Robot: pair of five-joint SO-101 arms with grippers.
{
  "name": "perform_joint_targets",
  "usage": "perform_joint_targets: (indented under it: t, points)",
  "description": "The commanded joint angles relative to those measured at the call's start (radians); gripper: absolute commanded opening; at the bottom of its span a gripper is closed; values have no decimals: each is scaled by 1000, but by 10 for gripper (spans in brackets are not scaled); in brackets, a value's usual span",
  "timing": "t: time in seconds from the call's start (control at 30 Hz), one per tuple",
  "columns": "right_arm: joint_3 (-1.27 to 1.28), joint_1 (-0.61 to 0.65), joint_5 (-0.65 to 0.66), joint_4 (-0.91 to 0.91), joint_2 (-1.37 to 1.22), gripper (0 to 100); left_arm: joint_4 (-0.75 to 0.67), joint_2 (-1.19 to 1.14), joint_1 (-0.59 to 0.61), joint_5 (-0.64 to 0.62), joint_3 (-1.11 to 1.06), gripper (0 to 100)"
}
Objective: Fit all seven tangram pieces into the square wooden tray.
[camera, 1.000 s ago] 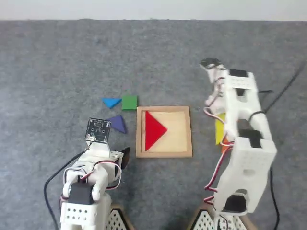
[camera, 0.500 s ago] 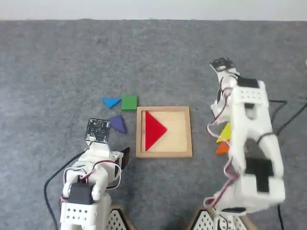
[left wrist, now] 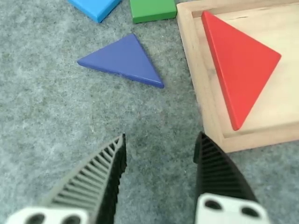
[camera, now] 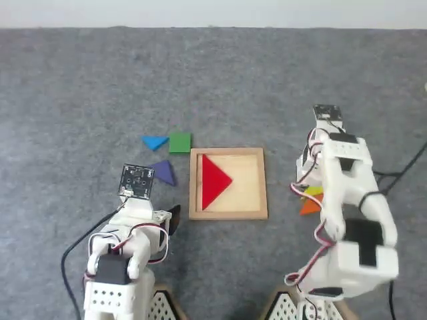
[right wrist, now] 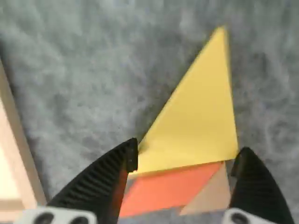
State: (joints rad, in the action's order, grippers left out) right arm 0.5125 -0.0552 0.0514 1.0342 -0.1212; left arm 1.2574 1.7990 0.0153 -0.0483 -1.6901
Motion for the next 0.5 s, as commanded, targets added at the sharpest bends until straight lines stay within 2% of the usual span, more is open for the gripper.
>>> perform_joint_targets:
  t: [0.0, 0.13, 0.37, 0.47]
  points:
    - [-98, -13, -34, 28, -81, 325, 5, 20, 5, 6, 7, 238]
    - [-157, -12, -38, 85, -131, 313, 5, 20, 5, 6, 7, 238]
    - [-169, -7, -38, 81, -134, 93, 5, 20, 5, 6, 7, 238]
    - [-187, -13, -37, 85, -134, 55, 5, 20, 5, 6, 7, 238]
